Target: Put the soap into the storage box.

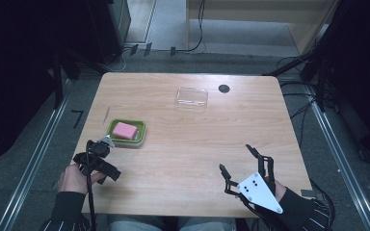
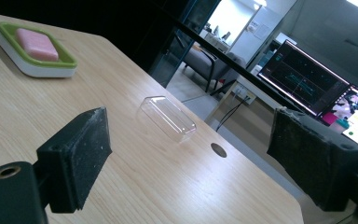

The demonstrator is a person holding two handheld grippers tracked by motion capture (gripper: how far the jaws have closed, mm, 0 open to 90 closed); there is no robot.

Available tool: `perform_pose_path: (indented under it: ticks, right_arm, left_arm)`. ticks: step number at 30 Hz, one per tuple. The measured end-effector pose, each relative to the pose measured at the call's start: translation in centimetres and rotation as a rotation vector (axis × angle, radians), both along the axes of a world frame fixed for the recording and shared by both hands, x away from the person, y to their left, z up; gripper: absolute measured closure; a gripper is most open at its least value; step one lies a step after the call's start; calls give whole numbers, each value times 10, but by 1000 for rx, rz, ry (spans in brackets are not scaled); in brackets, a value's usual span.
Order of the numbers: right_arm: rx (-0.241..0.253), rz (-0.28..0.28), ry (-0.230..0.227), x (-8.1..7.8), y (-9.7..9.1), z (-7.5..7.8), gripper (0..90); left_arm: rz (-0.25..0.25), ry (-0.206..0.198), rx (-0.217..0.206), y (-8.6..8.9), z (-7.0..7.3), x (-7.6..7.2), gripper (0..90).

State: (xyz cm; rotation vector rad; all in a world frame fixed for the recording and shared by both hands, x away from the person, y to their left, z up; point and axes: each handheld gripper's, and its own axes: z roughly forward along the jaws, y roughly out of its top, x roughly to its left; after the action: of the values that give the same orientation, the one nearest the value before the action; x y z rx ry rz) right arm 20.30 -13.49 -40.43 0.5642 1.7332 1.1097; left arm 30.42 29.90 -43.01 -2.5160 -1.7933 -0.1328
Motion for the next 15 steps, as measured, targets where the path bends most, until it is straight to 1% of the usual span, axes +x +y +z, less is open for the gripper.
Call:
perform_pose_path:
  ticks: [4,6,7,8,9,12,13,15]
  right_arm:
    - [-2,-1,0,0,0,0,132]
    - [2,-1,0,0,-1,0,132]
    - [2,-1,0,0,-1,0,132]
    - [-1,-2,0,0,-1,0,132]
    - [-1,-1,3,0,0,0,132]
    - [-3,0,2,0,0,0,132]
    - [-3,-1,1,0,0,0,132]
    - [-3,-1,0,0,0,0,132]
  left_arm:
    - [-6,15,4,-1,-3,1,0]
    - [-2,15,4,-1,-3,0,0]
    - [-4,19,4,-1,-4,-1,0]
    - [1,13,1,-2,-5,-3,0]
    - [-7,21,4,-2,-5,-4,0]
    - [-12,30,8,-3,-9,-8,0]
    - [-11,34,15,-3,-10,-9,0]
    - [-14,37,14,-3,-12,-9,0]
